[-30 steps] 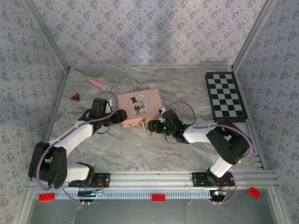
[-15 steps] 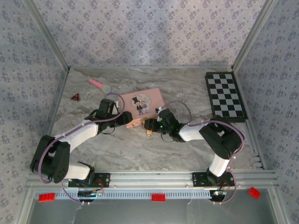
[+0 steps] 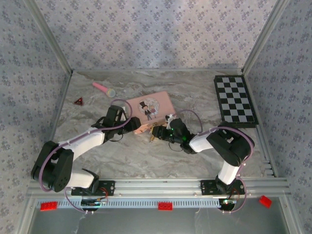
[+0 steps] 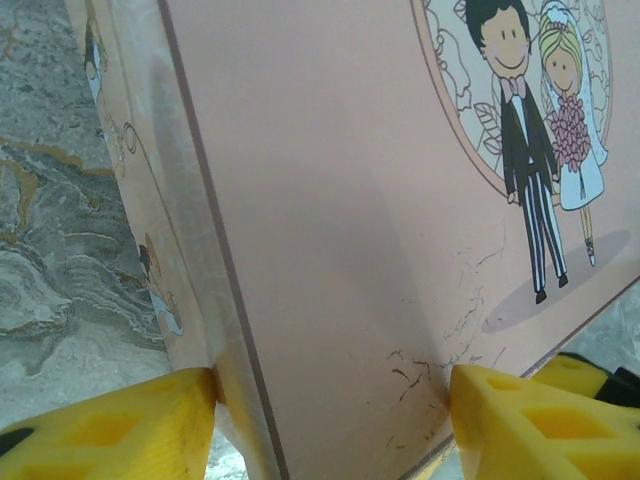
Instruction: Unlock a padlock with a key
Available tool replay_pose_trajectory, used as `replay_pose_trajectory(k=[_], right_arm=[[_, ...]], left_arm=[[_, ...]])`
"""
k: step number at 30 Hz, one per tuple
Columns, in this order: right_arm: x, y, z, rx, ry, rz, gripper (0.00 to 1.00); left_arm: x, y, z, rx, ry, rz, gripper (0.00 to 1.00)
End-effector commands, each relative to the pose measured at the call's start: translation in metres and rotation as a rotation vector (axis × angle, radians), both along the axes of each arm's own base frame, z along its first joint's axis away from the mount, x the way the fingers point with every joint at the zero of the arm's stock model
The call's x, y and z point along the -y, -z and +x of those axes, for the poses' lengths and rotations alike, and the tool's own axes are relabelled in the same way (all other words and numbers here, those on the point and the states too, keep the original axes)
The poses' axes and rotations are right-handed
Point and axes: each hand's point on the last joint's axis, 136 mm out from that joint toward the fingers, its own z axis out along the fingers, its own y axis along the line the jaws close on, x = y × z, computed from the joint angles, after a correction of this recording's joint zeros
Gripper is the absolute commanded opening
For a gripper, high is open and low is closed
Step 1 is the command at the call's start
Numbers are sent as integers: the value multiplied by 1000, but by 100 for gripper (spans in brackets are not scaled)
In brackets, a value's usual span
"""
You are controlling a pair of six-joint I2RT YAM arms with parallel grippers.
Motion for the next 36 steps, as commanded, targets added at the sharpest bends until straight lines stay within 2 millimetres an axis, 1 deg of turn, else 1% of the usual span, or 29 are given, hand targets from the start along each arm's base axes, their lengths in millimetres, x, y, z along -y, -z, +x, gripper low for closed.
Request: replay_pose_trajectory(k=[1,4,6,14,18,20,28,36], right_arm=[[8,13,-12,-63,8,-9,30],[11,13,-15,-56,6,-18,30],[12,12,-16,-50,5,-14,27],[2,7,-12,-66,-10,54,21],[3,8,-10,-67,-5,51,19],[4,11,-10,-70,0,44,20],[12,22,-3,-56,48,2,27],[10,23,11,5,57,10,27]], left_arm=[[8,-2,-6,0,20,-24,62],[8,-1,-6,-3,16,-24,62],[9,-2,-5,-2,14,-31,62],[11,-3,-6,-7,7,-32,62],[11,-2,-8,-8,9,-31,62],[10,-2,-9,-9,7,-32,62],[12,-3,-11,-5,10,-37,62],[15,-4,-12,-5,15,-40,62]])
